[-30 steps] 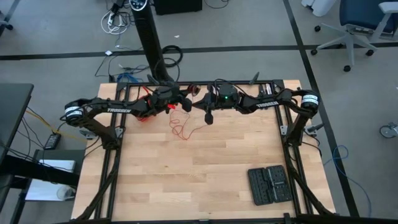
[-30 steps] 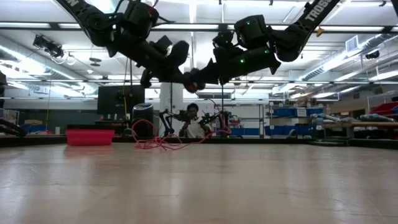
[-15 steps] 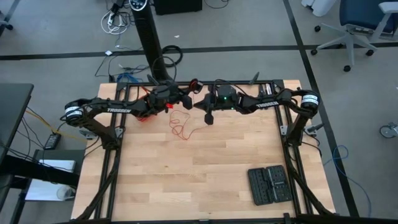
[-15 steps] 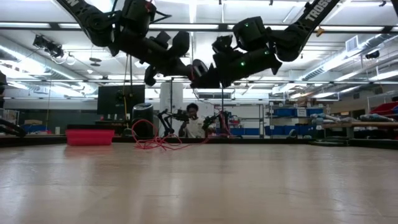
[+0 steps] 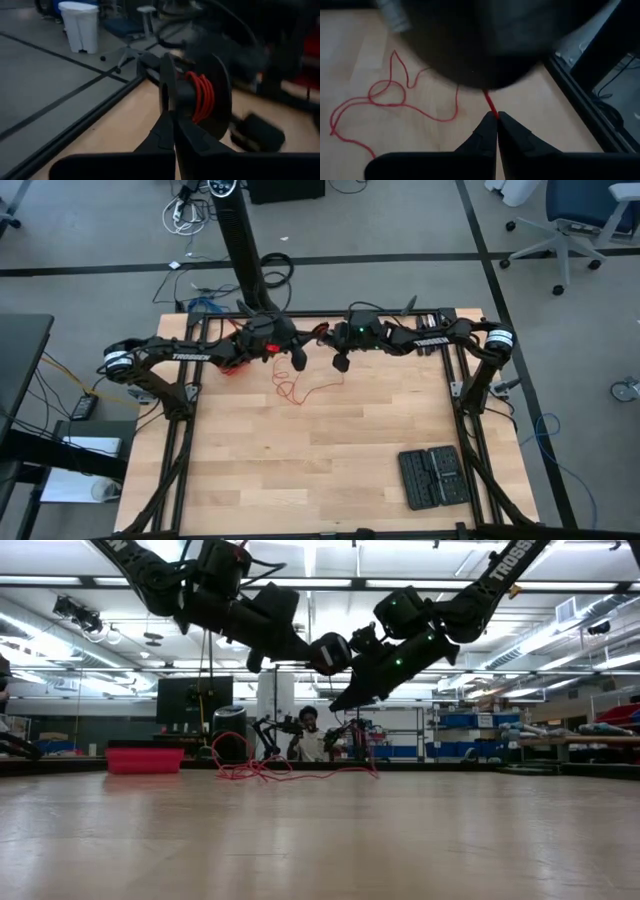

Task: Coil cords
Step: Coil the wire to the spool

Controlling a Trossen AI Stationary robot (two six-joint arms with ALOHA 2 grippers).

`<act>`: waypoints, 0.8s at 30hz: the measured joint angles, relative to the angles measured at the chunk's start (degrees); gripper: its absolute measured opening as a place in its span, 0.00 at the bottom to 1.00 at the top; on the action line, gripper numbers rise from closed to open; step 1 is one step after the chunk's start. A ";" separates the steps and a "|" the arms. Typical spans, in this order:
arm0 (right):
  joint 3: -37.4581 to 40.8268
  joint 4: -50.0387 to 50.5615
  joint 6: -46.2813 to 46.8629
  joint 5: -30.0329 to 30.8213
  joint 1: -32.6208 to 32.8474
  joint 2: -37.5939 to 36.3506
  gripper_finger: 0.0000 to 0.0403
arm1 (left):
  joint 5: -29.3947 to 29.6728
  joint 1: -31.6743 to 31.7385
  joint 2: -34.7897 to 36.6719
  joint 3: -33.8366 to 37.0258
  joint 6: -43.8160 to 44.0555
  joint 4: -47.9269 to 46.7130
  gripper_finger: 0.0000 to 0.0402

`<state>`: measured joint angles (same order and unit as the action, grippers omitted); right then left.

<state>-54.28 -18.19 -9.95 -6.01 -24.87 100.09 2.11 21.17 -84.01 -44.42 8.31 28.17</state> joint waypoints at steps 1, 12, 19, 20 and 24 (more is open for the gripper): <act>0.02 0.48 -0.01 0.15 -0.01 0.00 0.02 | -0.29 -0.07 0.00 0.00 -2.12 -1.08 0.00; 0.09 5.22 -0.85 0.56 -0.25 0.11 0.13 | -1.29 -0.17 0.17 -0.09 -12.92 -15.90 0.00; 0.09 10.00 -1.19 -0.41 -1.36 0.09 0.13 | -1.08 -0.17 0.17 -0.09 -13.73 -22.30 0.00; 0.09 11.07 -1.07 -1.32 -1.54 0.09 0.13 | -1.07 -0.17 0.17 -0.09 -13.72 -22.46 0.00; 0.09 13.99 -0.69 -2.00 -2.35 0.09 0.14 | -0.89 -0.17 0.17 -0.09 -13.92 -23.62 0.00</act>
<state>-54.19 -4.20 -10.64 -8.01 -27.22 100.18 1.21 20.99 -83.83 -44.51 -5.62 4.55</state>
